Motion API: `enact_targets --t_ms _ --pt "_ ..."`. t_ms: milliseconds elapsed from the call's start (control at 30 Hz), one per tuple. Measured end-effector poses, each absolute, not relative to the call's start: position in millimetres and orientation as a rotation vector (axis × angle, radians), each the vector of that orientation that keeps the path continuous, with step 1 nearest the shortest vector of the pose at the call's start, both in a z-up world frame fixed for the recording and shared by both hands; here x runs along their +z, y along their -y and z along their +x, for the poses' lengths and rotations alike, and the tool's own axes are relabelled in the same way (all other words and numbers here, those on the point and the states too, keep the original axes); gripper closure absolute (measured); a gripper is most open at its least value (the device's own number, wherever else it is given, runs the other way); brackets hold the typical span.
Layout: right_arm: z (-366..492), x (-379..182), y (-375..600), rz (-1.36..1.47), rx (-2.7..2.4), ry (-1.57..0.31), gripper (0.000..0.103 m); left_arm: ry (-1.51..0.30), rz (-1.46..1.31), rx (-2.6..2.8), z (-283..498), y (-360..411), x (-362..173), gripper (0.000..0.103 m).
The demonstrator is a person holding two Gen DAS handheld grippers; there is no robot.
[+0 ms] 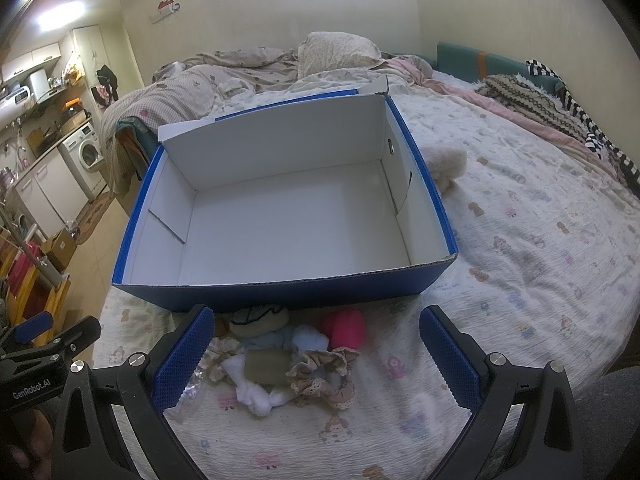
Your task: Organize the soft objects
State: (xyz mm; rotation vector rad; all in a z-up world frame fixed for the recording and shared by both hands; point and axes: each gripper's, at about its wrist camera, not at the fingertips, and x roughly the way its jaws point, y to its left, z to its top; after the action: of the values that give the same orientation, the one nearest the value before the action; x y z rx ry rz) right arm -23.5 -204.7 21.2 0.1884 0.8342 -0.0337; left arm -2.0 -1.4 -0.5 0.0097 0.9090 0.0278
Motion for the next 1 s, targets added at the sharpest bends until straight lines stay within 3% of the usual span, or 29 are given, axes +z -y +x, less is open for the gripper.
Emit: enact_targets --t_ms 1000 --pt "-21.0 24.3 212.3 0.247 -0.024 -0.851 0.000 -0.906 0.012 0.024 -2.1 4.5 1.3 0.000"
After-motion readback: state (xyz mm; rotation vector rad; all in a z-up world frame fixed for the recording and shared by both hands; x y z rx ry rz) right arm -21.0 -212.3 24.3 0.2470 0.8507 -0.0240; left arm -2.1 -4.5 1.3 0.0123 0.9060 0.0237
